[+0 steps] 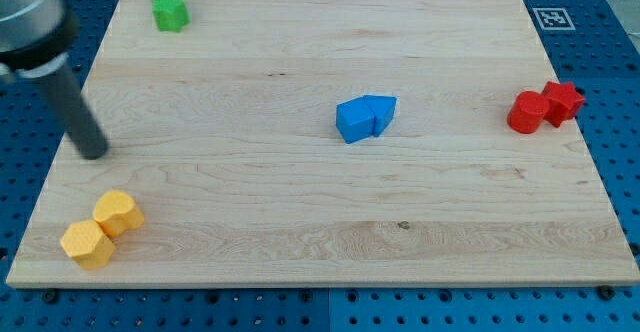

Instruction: Slide the hexagon to the bottom of the heart

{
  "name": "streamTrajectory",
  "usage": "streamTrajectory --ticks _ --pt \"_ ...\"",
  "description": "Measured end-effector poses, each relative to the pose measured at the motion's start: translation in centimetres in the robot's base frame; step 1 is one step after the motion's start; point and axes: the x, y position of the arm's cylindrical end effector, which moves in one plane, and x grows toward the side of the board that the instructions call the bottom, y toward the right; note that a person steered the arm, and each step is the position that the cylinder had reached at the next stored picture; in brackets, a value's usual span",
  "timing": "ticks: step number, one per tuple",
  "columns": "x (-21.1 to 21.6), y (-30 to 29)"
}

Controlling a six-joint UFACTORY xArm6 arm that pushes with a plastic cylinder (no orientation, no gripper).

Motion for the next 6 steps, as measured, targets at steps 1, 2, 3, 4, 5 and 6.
streamTrajectory --ticks 1,2,3,4,5,6 --pt "2.6 -2.8" --pt "2.6 -2.8" --pt "2.6 -2.8" --pt "2.6 -2.9" --pt "6.7 -2.8" --pt "11.1 -2.2"
